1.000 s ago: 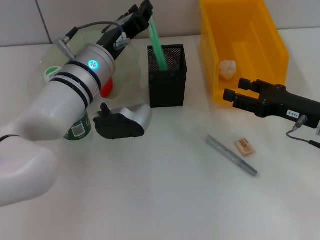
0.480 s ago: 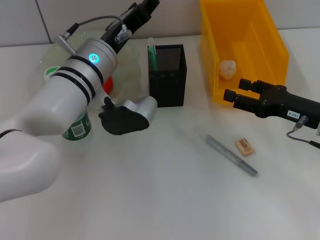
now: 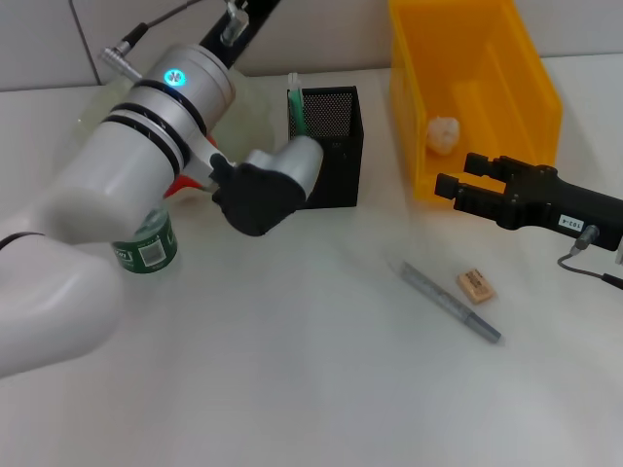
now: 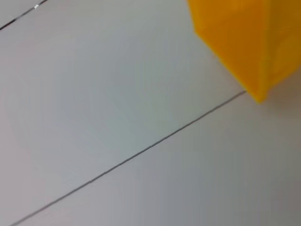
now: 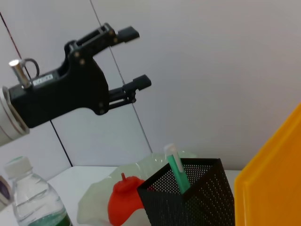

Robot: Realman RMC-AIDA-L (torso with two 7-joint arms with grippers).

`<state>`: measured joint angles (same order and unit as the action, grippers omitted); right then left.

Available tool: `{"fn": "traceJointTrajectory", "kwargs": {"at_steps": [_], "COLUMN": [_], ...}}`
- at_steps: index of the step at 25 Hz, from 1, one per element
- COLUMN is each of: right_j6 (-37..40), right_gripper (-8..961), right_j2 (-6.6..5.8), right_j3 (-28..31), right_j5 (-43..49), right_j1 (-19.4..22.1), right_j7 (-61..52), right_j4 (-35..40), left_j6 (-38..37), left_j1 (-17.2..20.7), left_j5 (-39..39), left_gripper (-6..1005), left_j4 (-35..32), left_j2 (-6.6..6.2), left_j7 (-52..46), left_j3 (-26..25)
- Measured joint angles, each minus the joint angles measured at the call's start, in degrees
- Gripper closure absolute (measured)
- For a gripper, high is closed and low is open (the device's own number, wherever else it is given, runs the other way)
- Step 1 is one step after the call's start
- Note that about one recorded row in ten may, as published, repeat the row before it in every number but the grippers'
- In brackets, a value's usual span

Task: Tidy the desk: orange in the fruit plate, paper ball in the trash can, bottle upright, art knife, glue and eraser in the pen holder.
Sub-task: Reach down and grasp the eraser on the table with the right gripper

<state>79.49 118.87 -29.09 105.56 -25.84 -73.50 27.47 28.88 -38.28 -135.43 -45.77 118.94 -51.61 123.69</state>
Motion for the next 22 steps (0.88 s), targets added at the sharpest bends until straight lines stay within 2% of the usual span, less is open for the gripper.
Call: {"fn": "traceJointTrajectory", "kwargs": {"at_steps": [3,8,12,22], "right_j6": [0.17,0.23,0.23,0.24], "right_gripper": [213,213,213,213], "right_j2": [0.02,0.05,0.05,0.05], "right_j3": [0.03,0.09,0.1,0.1], "right_j5": [0.0,0.0,0.0,0.0], "right_j1": [0.0,0.03,0.18,0.4], "right_j7": [0.02,0.18,0.54,0.73], "right_j4": [0.04,0.03,-0.01,0.05], "left_j6": [-2.15,-6.27,-8.33,-21.11], "left_j1": [0.76,1.38,1.05,0.77], "left_j5": [0.16,0.33,0.25,0.4], "left_gripper": [164,166,168,170], "left_j4": [-3.12,-6.51,-7.51,-14.25], "left_j2": [-0.09,-0.15,-0.22,-0.29], "left_j7": [-6.05,-10.78,-16.75,-27.67], "left_j3": [-0.71,-2.01,-3.05,-10.32]}}
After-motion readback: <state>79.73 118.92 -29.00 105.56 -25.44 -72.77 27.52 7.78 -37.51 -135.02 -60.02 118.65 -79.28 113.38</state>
